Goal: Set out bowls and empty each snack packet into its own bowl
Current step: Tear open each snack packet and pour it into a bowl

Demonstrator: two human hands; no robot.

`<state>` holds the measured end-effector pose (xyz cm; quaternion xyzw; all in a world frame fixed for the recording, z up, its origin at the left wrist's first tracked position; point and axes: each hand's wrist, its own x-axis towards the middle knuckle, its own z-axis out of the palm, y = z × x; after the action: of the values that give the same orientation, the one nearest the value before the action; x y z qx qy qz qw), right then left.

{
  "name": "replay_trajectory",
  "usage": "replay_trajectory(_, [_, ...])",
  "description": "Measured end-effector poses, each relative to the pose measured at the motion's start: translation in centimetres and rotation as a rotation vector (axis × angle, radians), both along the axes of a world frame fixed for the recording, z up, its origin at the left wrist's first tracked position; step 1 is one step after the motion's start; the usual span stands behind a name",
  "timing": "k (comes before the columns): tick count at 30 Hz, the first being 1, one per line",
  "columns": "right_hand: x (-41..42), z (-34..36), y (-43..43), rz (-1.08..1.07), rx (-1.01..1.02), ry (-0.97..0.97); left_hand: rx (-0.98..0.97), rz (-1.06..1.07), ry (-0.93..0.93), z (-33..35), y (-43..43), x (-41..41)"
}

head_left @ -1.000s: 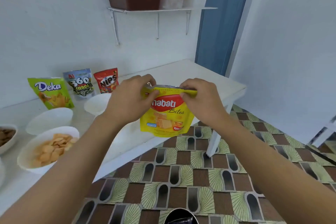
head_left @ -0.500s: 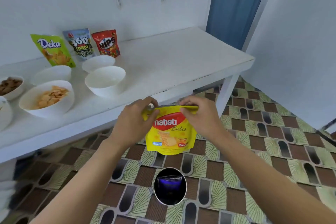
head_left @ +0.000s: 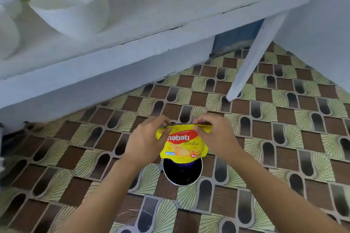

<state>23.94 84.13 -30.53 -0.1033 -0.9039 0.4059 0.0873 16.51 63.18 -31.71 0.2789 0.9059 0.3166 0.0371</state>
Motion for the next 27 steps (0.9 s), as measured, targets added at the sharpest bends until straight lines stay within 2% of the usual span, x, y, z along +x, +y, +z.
replay_trajectory(9, [0.2, -16.5, 0.4, 0.036, 0.026, -0.177, -0.145, -0.029, -0.167, -15.8, -0.1, -0.1])
replay_trajectory(12, [0.3, -18.4, 0.7, 0.054, 0.055, -0.213, -0.163, -0.060, -0.285, -17.8, -0.3, -0.4])
replay_trajectory(15, [0.0, -17.6, 1.0, 0.038, 0.050, -0.238, -0.232, -0.068, -0.282, -17.5, -0.5, -0.9])
replay_trajectory(20, [-1.1, -10.9, 1.1, 0.008, 0.027, -0.193, -0.203, -0.027, -0.153, -9.7, 0.0, -2.4])
replay_trajectory(27, [-4.9, 8.7, -0.9, 0.059, 0.067, 0.024, -0.106, 0.053, 0.075, 11.7, -1.1, -4.7])
